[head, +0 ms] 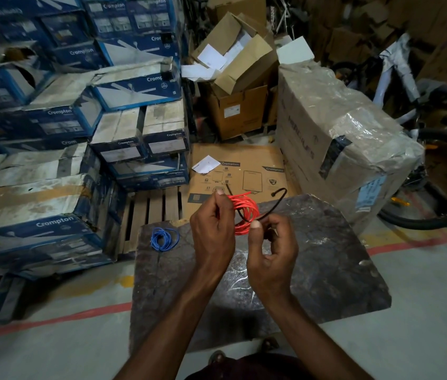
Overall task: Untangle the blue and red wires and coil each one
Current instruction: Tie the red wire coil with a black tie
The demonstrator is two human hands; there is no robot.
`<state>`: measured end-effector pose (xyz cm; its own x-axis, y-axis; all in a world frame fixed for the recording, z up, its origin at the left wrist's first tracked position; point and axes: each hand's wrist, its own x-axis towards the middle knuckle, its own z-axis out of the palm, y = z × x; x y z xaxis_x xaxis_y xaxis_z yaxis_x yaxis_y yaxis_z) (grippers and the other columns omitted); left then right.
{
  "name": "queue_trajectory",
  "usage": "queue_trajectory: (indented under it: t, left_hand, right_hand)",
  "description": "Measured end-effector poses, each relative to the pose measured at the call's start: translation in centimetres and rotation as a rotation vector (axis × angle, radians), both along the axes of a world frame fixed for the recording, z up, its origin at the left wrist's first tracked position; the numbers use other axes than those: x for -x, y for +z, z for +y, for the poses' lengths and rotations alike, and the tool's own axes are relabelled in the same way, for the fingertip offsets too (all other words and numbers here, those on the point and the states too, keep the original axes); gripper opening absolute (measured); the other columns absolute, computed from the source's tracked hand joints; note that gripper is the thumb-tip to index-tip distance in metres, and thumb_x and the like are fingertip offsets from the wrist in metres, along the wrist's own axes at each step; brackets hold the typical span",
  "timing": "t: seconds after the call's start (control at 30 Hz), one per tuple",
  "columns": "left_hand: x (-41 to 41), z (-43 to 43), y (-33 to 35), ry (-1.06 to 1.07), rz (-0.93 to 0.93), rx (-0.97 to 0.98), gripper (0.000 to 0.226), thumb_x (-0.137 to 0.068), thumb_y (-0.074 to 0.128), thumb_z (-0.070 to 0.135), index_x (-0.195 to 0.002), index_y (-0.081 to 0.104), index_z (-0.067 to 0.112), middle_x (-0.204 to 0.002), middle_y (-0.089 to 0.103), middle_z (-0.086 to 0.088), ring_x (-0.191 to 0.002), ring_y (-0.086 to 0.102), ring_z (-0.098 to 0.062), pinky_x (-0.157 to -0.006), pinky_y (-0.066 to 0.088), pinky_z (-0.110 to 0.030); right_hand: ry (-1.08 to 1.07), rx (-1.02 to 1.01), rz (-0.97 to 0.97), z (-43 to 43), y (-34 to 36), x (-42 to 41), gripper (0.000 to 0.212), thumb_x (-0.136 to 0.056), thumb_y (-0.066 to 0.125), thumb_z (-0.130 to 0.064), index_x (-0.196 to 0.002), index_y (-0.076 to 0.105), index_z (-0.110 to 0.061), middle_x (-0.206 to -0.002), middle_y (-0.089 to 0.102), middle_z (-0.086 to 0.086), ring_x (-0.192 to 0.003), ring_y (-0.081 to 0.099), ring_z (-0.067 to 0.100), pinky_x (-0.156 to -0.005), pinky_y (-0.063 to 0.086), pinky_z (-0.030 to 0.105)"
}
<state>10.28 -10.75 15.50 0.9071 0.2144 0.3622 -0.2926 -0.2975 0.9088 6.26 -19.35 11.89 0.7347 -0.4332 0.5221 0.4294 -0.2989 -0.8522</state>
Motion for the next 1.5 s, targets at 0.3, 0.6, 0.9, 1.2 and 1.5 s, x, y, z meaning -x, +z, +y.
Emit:
queue_trajectory:
  t: [0.3, 0.6, 0.9, 1.2, 1.5]
  left_hand:
    - [-0.1, 1.2, -1.7, -0.032, 0.063, 0.023, 0.056, -0.1, 0.037, 0.049, -0.073, 0.054, 0.003, -0.064, 0.056, -0.017, -0.06, 0.054, -0.035, -0.053, 0.047, -0.051]
    - [-0.1, 2.2, -2.0, -0.101, -0.024, -0.153, 0.039, -0.101, 0.038, 0.032, -0.067, 0.046, 0.014, -0.061, 0.046, 0.001, -0.056, 0.045, -0.015, -0.051, 0.039, -0.047]
    - [-0.8, 2.8, -1.4, -0.033, -0.036, -0.201, 0.036, -0.102, 0.038, 0.03, -0.067, 0.042, 0.021, -0.059, 0.042, 0.009, -0.055, 0.04, -0.006, -0.051, 0.032, -0.026]
    - [-0.9, 3.0, -1.8, -0.046, -0.069, -0.279, 0.035, -0.101, 0.038, 0.028, -0.068, 0.043, 0.018, -0.061, 0.04, 0.011, -0.057, 0.041, -0.002, -0.054, 0.028, -0.013]
    - [-1.0, 2.8, -0.9, -0.064, -0.082, -0.264, 0.036, -0.101, 0.039, 0.029, -0.077, 0.061, 0.013, -0.066, 0.052, 0.012, -0.063, 0.054, -0.003, -0.055, 0.034, -0.008]
  right_hand:
    - [0.171, -0.361, 0.223, -0.4, 1.6, 0.7, 0.016, -0.085, 0.07, -0.014, -0.096, 0.06, -0.018, -0.092, 0.063, 0.006, -0.084, 0.061, 0.018, -0.068, 0.052, 0.026]
    - [0.42, -0.671, 0.489, -3.9, 4.8, -0.8, 0.032, -0.091, 0.066, -0.03, -0.121, 0.068, -0.016, -0.084, 0.072, -0.001, -0.071, 0.063, 0.008, -0.063, 0.053, 0.021]
    - [0.423, -0.597, 0.737, -5.5, 4.7, 1.3, 0.053, -0.08, 0.065, -0.062, -0.104, 0.078, -0.017, -0.09, 0.071, 0.003, -0.083, 0.066, 0.017, -0.073, 0.057, 0.033]
    - [0.464, -0.731, 0.677, -5.0, 4.7, 1.1, 0.02, -0.089, 0.066, -0.03, -0.092, 0.076, -0.013, -0.093, 0.075, 0.005, -0.092, 0.072, 0.018, -0.081, 0.06, 0.029]
    - [0.336, -0.938, 0.517, -2.9, 4.8, 0.3, 0.019, -0.083, 0.069, -0.019, -0.097, 0.075, -0.007, -0.105, 0.08, -0.001, -0.078, 0.07, 0.004, -0.077, 0.062, 0.025]
